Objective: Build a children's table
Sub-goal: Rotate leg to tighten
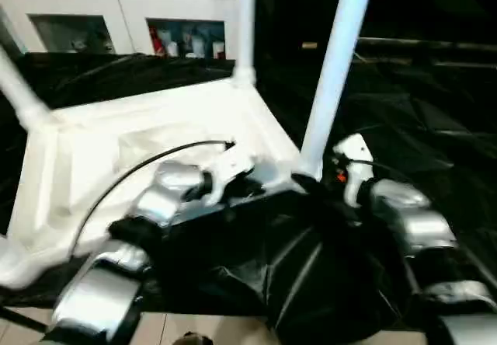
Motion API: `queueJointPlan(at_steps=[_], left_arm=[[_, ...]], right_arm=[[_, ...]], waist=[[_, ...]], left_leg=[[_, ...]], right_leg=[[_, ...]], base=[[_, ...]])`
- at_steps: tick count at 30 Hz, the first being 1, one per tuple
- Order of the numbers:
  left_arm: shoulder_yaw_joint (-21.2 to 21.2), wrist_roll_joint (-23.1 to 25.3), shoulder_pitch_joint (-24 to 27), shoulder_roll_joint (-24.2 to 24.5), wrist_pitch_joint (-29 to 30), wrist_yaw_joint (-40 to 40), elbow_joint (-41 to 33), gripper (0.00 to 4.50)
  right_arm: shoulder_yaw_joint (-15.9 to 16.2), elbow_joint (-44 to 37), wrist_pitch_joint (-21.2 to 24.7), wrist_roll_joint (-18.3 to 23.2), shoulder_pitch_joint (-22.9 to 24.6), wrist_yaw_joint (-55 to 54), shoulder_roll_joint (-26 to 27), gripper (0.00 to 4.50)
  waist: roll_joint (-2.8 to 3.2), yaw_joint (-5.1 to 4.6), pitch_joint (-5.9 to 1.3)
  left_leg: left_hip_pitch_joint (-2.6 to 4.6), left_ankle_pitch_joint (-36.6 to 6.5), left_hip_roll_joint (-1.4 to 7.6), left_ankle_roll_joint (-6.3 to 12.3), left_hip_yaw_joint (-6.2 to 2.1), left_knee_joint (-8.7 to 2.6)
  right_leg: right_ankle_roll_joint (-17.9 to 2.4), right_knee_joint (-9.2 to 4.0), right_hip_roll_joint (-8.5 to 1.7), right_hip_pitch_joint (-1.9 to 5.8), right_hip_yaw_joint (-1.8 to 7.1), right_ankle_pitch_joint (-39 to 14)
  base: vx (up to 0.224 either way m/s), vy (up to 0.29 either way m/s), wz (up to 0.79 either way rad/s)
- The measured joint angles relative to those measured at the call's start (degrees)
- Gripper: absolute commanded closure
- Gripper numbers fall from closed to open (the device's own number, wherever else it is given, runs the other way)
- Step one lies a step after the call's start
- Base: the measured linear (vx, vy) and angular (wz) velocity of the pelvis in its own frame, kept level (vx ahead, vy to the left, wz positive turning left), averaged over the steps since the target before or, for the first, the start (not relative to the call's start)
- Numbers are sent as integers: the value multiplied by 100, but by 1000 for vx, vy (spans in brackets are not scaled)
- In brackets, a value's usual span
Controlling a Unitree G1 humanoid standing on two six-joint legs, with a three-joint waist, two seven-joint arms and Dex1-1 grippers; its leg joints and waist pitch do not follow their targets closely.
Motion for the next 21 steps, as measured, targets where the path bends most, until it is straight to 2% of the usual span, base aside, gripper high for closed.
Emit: queueJointPlan(at_steps=[1,5,7,9,11,16,21], left_arm=[[-19,-18,49,52,-48,-138,-92,450],[-19,-59,158,216,-111,-403,-227,450],[-18,-69,194,280,-109,-446,-302,450],[-16,-82,214,306,-108,-470,-338,450],[-16,-115,234,337,-107,-512,-363,450],[-16,-122,262,359,-101,-562,-396,450],[-16,-122,266,361,-92,-567,-396,450]], right_arm=[[62,-86,16,29,1,215,-53,54],[174,-178,61,64,3,620,-241,54],[213,-191,123,87,2,773,-294,79],[288,-195,132,85,3,866,-349,79],[302,-198,134,82,2,967,-388,111],[319,-198,152,81,0,984,-401,159],[341,-204,172,85,-1,990,-409,178]], waist=[[-5,36,3],[-19,47,12],[-23,45,14],[-25,45,16],[-26,46,16],[-26,49,16],[-29,46,17]], left_leg=[[0,0,1,0,1,3],[0,0,-4,0,7,11],[0,0,-4,0,8,12],[0,0,-3,0,8,12],[0,0,-2,0,7,10],[0,0,-2,0,7,10],[0,0,-3,0,7,11]], right_leg=[[0,0,-1,1,0,0],[-4,-1,-6,5,8,3],[-6,0,-6,5,9,4],[-5,1,-6,3,7,4],[-4,2,-6,2,6,3],[-4,3,-6,2,6,3],[-4,6,-5,2,6,3]], base=[[0,0,0],[0,0,0],[0,0,0],[0,0,0],[0,0,0],[0,0,0],[0,0,0]])
